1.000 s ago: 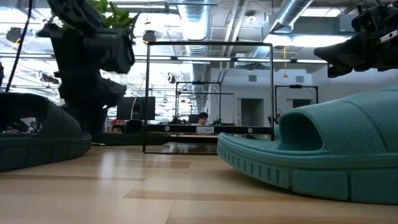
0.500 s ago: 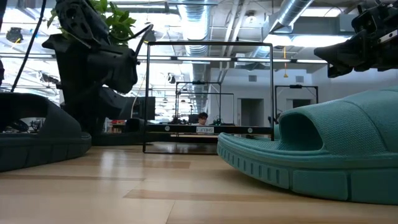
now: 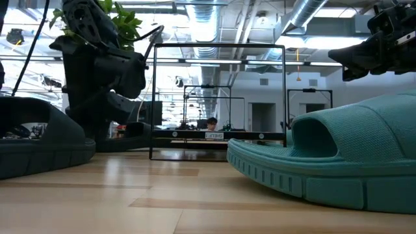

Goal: Pick and place slides into the shelf
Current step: Put the top black slide on the shelf

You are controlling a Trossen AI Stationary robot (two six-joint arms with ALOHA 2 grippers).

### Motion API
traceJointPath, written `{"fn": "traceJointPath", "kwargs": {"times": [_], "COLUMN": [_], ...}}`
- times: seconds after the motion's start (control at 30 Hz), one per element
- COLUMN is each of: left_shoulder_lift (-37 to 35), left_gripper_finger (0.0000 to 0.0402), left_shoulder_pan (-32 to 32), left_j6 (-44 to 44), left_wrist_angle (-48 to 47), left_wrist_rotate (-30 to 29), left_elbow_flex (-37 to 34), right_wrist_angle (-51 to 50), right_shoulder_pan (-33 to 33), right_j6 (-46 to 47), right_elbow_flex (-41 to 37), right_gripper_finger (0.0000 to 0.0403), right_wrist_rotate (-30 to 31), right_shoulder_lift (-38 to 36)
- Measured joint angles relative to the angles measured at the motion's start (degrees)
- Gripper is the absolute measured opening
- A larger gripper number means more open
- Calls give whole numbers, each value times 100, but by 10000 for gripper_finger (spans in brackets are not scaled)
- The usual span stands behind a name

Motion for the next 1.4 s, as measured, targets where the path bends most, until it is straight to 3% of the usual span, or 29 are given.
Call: {"fn": "traceJointPath", "kwargs": {"times": [0.27, 0.53, 0.87, 1.13, 1.4], "left_shoulder_lift": [-384, -840, -946, -950, -952], "left_gripper_finger": [11, 11, 11, 9, 9], "left_shoulder_pan": [-330, -906, -1786, -2302, -2543], "left_j6": [-135, -522, -1135, -1954, -1967], "left_wrist_angle": [-504, -865, -1005, -1302, -1446], "left_wrist_rotate": [740, 907, 807, 379, -190], "left_elbow_flex": [137, 132, 150, 232, 586], "right_wrist_angle": [2, 0, 2, 0, 2], "right_shoulder_pan": [2, 2, 2, 2, 2], "right_j6": [0, 0, 0, 0, -2], "right_elbow_flex": [0, 0, -1, 0, 0], "right_gripper_finger": [0, 0, 0, 0, 0], "right_wrist_rotate": [-4, -10, -17, -17, -17], "right_shoulder_lift": [-11, -11, -11, -11, -11]}}
